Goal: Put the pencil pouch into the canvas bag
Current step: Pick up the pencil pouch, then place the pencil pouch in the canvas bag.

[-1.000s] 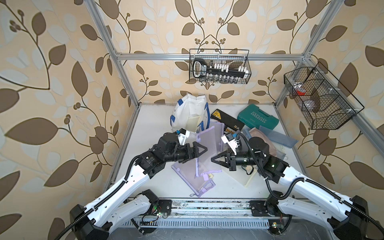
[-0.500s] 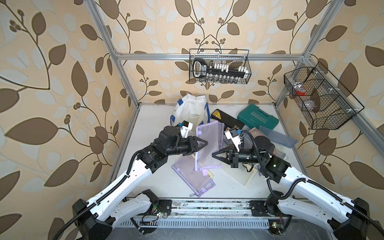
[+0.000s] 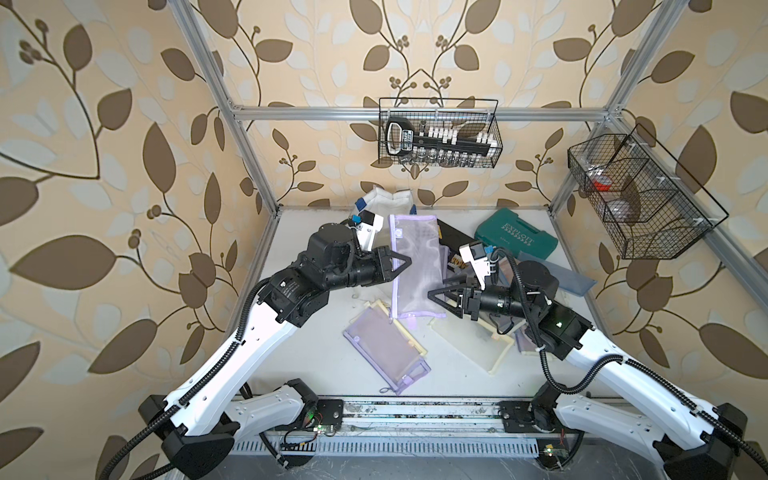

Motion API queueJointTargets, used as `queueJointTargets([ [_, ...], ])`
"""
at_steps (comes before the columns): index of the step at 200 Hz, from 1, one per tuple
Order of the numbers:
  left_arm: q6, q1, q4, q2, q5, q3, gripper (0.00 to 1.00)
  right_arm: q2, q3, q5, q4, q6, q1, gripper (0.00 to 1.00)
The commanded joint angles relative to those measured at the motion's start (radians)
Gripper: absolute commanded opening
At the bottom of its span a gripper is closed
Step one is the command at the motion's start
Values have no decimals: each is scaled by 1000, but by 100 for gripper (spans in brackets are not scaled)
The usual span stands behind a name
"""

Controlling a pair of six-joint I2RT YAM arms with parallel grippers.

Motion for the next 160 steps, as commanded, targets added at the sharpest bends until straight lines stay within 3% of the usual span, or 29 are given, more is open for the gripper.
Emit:
queueJointTargets([
  [1,180,9,-237,96,-188,198,0,21,65,100,-154,-26,-40,85],
  [23,270,32,-394,219,-302,399,0,15,79,152,-231,-37,-88,100],
  [74,425,144,-441,424,-466,602,0,67,123,210,-448,-77,-165,100],
  [121,605,157,-368,560,-601,684,0,105,123,239,-535,-84,-165,100],
  [160,649,157,-369,638,-678,707,0,115,113,226,-526,-74,-165,100],
])
